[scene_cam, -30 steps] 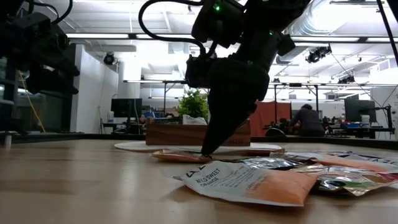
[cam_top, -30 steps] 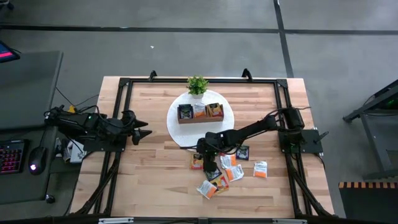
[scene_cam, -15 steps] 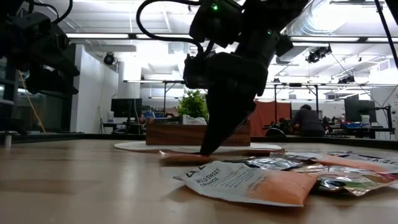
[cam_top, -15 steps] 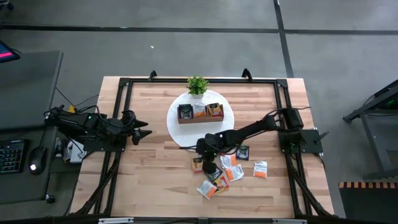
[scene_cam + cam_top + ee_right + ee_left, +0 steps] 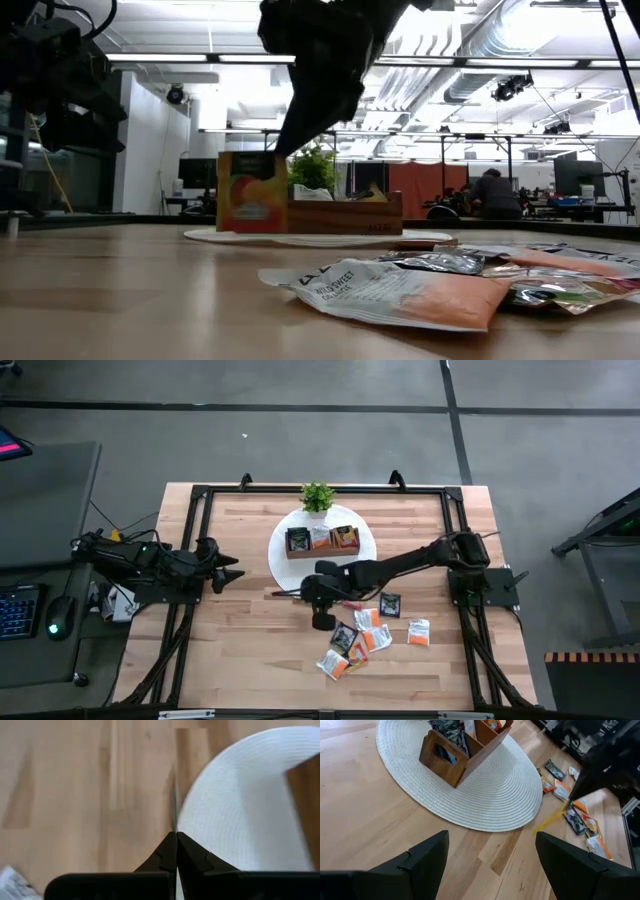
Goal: Pick & Place Tea
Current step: Put the orange tea bag into the right section of the wooden organizer
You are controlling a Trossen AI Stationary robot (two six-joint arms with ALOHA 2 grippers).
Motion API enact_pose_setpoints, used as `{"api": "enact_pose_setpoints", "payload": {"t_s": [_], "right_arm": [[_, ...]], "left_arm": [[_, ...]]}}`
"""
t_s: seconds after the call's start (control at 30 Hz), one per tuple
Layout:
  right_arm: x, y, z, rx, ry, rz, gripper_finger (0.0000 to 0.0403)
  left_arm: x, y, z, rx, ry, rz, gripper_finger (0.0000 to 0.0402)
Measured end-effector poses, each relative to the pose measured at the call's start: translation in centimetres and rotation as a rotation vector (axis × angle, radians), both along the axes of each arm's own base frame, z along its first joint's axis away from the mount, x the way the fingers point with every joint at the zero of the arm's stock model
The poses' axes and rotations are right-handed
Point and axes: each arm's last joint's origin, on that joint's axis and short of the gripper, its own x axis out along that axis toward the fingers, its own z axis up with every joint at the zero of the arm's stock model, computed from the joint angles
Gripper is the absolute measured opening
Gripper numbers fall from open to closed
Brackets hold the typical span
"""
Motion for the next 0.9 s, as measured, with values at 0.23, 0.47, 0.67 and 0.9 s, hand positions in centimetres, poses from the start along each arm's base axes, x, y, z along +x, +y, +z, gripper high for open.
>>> {"api": "enact_pose_setpoints", "payload": {"t_s": [0.23,0.47,0.67,0.9], "right_arm": [[0.0,-1.4,2.5,-0.109,0.066,-0.038,0.0000],[-0.4,-3.1,4.2,-0.164,0.146,-0.084,0.0000],[-1.9,-5.5,6.3,-0.209,0.186,-0.141,0.0000],[-4.5,-9.0,9.6,-0.261,0.197,-0.176,0.0000]], "left_arm": [[0.0,0.0,0.0,0.001,0.000,0.001,0.0296],[0.0,0.0,0.0,-0.001,0.002,-0.003,0.0296],[0.0,0.0,0.0,0.002,0.003,0.002,0.0296],[0.0,0.0,0.0,0.003,0.004,0.003,0.0296]]}}
